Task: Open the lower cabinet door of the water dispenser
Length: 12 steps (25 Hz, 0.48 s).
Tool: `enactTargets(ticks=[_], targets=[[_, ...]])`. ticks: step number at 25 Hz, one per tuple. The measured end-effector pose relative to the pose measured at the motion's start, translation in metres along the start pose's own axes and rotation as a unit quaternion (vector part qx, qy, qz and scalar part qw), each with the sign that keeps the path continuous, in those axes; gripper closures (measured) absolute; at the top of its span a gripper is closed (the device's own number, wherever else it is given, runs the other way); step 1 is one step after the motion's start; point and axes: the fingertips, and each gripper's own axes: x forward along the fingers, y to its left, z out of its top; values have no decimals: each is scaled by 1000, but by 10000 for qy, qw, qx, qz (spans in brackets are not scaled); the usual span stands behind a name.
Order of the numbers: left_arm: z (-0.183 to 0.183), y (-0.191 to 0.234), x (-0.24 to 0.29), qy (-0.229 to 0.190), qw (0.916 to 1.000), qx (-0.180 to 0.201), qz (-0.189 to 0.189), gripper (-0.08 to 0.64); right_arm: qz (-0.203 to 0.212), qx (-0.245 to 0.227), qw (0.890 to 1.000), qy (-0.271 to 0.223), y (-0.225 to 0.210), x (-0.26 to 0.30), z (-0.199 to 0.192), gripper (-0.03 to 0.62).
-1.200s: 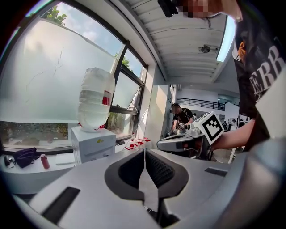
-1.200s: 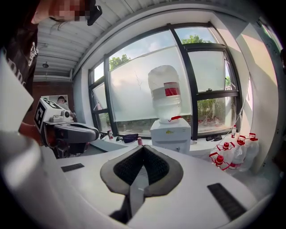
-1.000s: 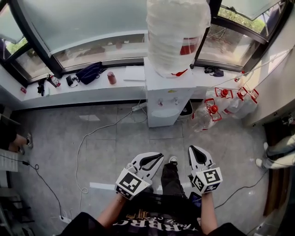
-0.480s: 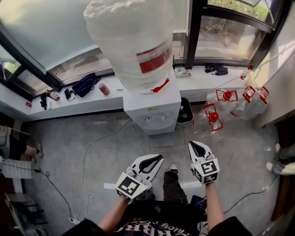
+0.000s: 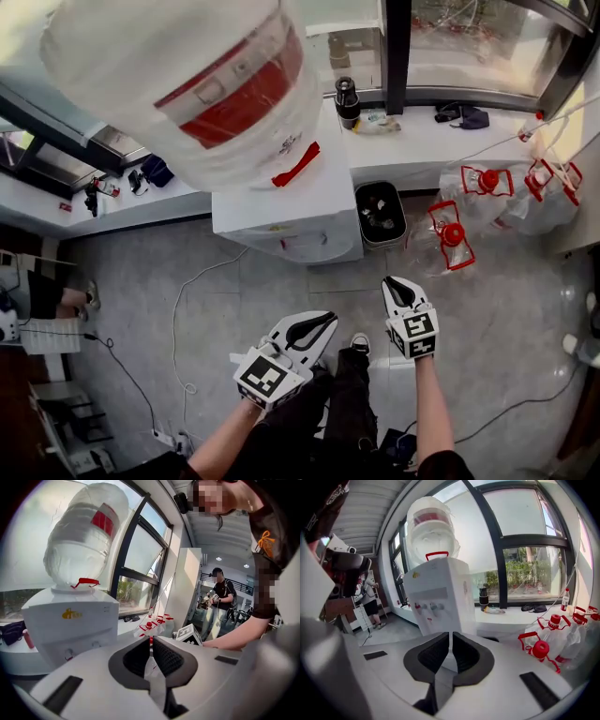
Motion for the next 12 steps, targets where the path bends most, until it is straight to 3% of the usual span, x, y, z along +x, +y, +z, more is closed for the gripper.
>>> enactTargets(ticks=[5, 12], targets=[[-33, 28, 26, 168, 9998, -17, 62, 540, 174, -139, 9994, 267, -11, 52, -43, 527], [-100, 71, 68, 334, 9993, 178, 49, 540, 382, -468, 9979, 236, -35, 134, -98, 445]])
